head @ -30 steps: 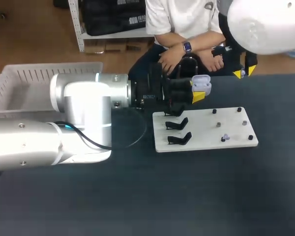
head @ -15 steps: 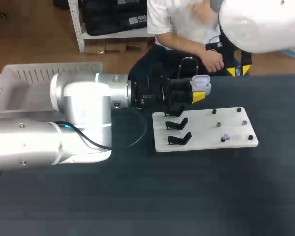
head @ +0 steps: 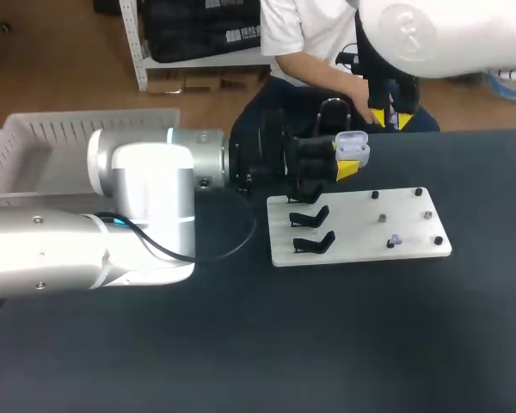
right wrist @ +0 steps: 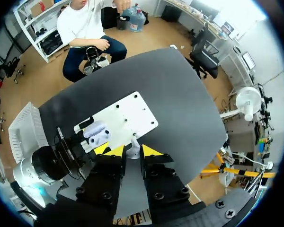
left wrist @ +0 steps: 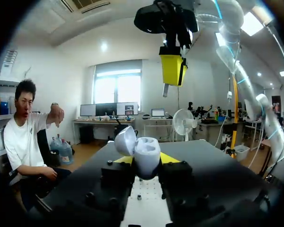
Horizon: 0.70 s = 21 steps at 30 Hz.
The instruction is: Pick up each earbud case from the left stands, insert the matching earbuds, close the lid, and place the case in the box.
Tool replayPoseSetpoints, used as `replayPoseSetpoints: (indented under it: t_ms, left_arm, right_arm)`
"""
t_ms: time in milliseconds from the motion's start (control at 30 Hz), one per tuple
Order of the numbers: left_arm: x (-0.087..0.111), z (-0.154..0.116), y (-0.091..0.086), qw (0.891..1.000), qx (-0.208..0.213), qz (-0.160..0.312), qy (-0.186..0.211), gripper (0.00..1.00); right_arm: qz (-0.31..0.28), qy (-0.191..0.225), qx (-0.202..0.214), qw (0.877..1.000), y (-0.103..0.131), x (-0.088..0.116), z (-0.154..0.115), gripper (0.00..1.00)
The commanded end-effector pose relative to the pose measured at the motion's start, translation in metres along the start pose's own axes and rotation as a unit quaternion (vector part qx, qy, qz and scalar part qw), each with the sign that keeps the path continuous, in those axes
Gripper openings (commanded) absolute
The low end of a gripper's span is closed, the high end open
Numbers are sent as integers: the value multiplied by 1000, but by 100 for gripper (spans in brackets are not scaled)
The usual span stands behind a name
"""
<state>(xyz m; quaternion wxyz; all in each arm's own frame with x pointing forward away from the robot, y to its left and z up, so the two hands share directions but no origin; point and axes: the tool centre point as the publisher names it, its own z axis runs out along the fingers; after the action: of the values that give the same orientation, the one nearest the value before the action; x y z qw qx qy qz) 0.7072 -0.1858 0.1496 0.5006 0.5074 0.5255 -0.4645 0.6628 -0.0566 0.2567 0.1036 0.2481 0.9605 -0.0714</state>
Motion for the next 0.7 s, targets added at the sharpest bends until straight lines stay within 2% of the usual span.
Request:
replayPoseSetpoints:
  t_ms: [33, 100, 567, 700]
  left_arm:
    - [1, 0, -2, 1000, -4, 2, -3, 0]
    - [1, 0, -2, 1000, -4, 2, -3, 0]
    - [1, 0, -2, 1000, -4, 2, -3, 0]
    - [1, 0, -2, 1000, -4, 2, -3, 0]
  right_arm:
    - [25, -10, -27, 999, -5, 12, -2, 0]
    - [4, -21, -38, 999, 1, 15, -7, 0]
    - [4, -21, -38, 999, 1, 15, -7, 0]
    - [52, -32, -36, 997, 9, 15, -14, 0]
